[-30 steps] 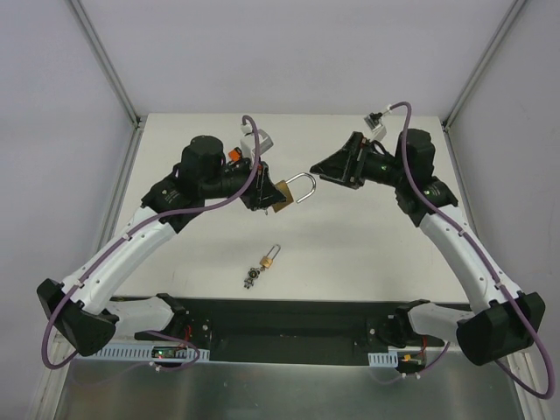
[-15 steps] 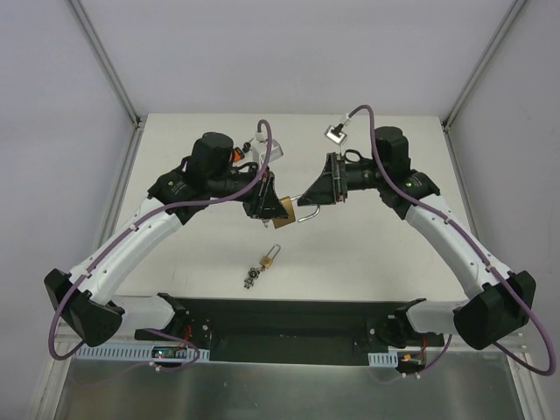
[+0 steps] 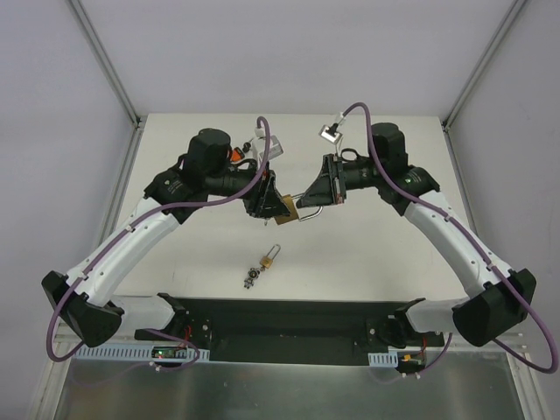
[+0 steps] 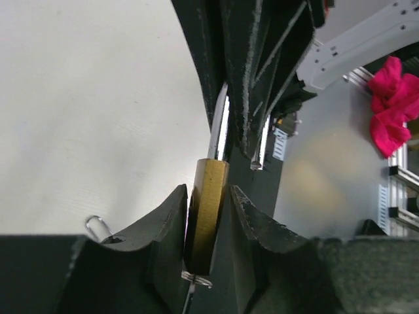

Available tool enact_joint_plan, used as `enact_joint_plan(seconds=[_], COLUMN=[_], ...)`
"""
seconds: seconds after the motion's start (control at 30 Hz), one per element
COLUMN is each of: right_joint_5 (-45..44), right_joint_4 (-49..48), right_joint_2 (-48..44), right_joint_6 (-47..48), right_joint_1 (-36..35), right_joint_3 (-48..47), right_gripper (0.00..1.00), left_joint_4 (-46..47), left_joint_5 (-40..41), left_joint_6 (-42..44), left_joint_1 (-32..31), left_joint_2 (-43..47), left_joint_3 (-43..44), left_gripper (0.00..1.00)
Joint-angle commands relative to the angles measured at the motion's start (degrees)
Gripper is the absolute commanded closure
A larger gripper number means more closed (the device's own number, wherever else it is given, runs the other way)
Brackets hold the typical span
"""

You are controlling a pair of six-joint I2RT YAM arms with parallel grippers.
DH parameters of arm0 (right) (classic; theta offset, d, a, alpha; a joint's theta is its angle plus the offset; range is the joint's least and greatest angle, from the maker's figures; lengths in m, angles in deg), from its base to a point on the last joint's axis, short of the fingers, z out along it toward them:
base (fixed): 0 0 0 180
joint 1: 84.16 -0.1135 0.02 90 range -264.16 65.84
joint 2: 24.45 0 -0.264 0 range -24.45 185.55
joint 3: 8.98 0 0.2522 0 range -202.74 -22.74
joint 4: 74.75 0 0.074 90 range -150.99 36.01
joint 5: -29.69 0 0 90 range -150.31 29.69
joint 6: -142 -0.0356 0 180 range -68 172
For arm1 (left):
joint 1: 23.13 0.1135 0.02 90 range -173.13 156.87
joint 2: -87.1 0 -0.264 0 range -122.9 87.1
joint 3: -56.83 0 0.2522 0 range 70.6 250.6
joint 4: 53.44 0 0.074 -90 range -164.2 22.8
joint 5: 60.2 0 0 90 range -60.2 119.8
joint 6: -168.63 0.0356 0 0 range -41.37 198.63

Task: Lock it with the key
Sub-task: Lock the lock.

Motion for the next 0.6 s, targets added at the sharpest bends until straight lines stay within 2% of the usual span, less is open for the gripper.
enact_joint_plan(seconds=[0.0,0.03,0.1,0.17,0.2,0.27,0.37,0.53,0.57], right_joint_5=[-2.72,-2.72,-2.89,-3.33,-3.60,-4.38,-5.35,-6.67,-6.94], right_joint_4=[-7.60,-10.16,-18.65,-23.69,-28.24,-31.70,-36.19,-41.73,-42.69], right_joint_2=[-2.09,-2.88,-3.67,-4.73,-4.82,-5.70,-6.66,-8.07,-8.25], right_joint_6=[-4.78,-6.72,-14.07,-18.93,-23.04,-26.06,-30.72,-36.43,-38.36], right_joint_1=[-0.41,-0.49,-0.41,-0.41,-0.41,-0.40,-0.05,0.47,0.47], right_joint_3=[-2.47,-2.12,-0.89,-0.28,0.16,0.34,-0.18,-1.24,-1.41], right_gripper=[0.99,0.99,0.99,0.99,0.99,0.99,1.00,0.99,0.99], left_joint_4=[4.48,5.01,7.81,10.53,13.51,17.56,29.15,55.76,57.21], left_joint_5=[5.84,7.85,9.45,11.12,11.65,11.57,8.94,5.94,5.68], left_joint_6=[0.63,0.81,0.63,0.46,0.46,0.02,-0.42,-4.72,-5.25], left_joint_1=[0.45,0.45,0.45,0.54,0.54,1.24,2.73,5.90,6.43], left_joint_2=[2.88,3.50,4.29,5.61,6.13,7.98,11.84,18.87,19.32], left_joint_3=[3.21,2.78,1.73,-0.11,-0.82,-3.54,-9.51,-21.90,-22.45], left_gripper=[0.58,0.41,0.25,0.16,0.15,0.14,0.13,0.07,0.08])
